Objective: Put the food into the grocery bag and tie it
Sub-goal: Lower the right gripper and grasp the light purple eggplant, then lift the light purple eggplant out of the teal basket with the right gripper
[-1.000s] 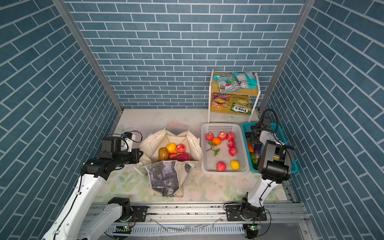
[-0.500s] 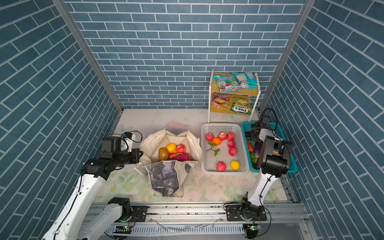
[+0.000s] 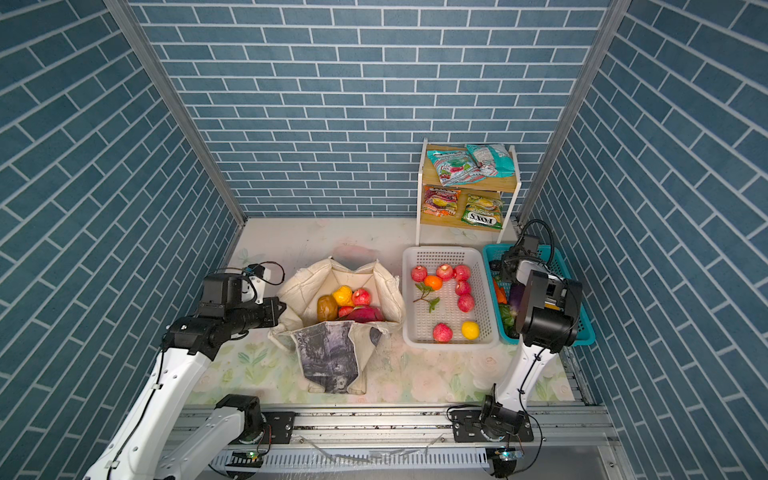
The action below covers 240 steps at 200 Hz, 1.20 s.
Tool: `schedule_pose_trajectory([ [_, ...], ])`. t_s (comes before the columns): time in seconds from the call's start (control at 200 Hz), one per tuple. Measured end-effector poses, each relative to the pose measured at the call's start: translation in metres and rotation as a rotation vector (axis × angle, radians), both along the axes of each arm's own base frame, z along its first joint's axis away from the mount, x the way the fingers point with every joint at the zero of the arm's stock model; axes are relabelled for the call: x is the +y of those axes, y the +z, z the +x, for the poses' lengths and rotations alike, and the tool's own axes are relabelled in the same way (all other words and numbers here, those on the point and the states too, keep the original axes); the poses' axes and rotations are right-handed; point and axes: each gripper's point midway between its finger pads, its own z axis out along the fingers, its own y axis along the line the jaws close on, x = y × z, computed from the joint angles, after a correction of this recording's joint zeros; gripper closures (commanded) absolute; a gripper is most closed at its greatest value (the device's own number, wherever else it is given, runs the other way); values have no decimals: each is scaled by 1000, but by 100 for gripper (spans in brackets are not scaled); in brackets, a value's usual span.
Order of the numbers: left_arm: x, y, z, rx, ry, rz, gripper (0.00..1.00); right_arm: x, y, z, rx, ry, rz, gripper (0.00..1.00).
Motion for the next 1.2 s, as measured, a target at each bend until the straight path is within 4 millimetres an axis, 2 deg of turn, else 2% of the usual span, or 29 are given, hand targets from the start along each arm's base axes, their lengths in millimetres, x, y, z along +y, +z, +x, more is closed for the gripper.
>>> schedule_pose_trajectory([
  [0.18, 0, 0, 0, 0, 0, 0, 100, 1, 3, -3, -13, 1, -3, 81],
  [0.275, 0, 0, 0, 0, 0, 0, 100, 2, 14, -8, -27, 2, -6, 82],
  [0.37, 0, 0, 0, 0, 0, 0, 100, 4, 38, -10, -71, 6, -20, 82],
  [0.58, 0, 1, 0, -4, 0, 0, 100, 6, 113, -22, -211, 24, -80, 82],
  [0.725, 0, 1, 0, -5, 0, -1, 100, 9, 144, -36, -255, 41, -109, 81],
  [0.795, 0, 2, -1, -8, -1, -1, 100, 12, 152, -42, -266, 50, -115, 81],
  [0.98, 0, 4, -2, -16, -2, -3, 100, 24, 159, -66, -252, 113, -120, 81],
  [1.2, -1, 4, -2, -17, -7, -8, 100, 43, 177, -114, -254, 211, -188, 81],
])
